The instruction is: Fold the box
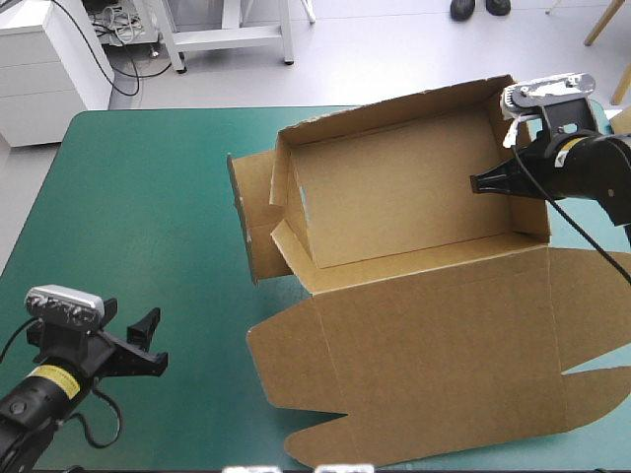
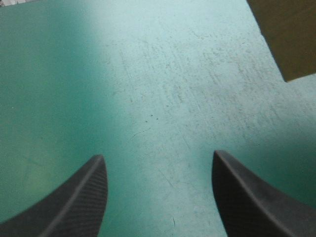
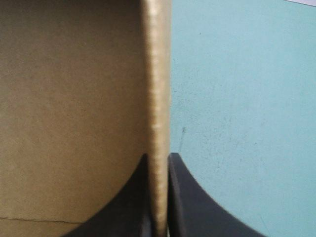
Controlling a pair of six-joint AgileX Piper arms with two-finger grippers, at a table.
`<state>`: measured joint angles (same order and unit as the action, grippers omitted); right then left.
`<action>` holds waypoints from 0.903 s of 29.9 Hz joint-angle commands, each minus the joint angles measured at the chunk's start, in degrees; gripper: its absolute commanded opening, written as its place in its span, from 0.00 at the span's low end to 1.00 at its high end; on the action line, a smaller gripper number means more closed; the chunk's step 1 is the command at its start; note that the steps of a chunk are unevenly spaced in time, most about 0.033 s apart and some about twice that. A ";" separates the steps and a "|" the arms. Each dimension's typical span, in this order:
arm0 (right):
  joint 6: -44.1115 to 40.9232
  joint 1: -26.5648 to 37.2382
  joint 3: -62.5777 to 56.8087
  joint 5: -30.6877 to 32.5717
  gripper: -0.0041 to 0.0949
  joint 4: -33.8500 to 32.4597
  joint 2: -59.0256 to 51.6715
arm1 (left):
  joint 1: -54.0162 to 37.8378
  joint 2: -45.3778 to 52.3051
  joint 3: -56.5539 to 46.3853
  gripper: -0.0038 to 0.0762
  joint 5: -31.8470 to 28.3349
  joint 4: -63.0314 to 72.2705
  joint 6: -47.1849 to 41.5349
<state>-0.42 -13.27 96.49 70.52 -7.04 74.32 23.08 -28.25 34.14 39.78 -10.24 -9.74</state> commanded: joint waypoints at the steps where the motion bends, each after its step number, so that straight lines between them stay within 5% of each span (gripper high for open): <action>1: -0.09 0.05 1.83 -3.53 0.02 0.02 -1.47 | -0.14 -7.61 5.67 0.60 -2.70 -2.82 -2.06; 9: 0.42 0.05 1.83 -3.53 0.02 0.02 -1.47 | -0.25 -22.55 15.58 0.60 2.88 -13.66 -11.89; 17: 0.42 0.05 1.83 -3.53 0.02 0.02 -1.47 | -10.12 -35.82 24.66 0.60 3.61 -9.75 -10.18; 27: 0.42 0.05 1.83 -3.53 0.02 1.47 -1.47 | -26.31 -51.26 27.48 0.60 -4.13 37.43 29.80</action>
<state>0.00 -13.27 96.49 70.52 -6.77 74.32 -2.04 -77.53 59.76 40.13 12.72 8.71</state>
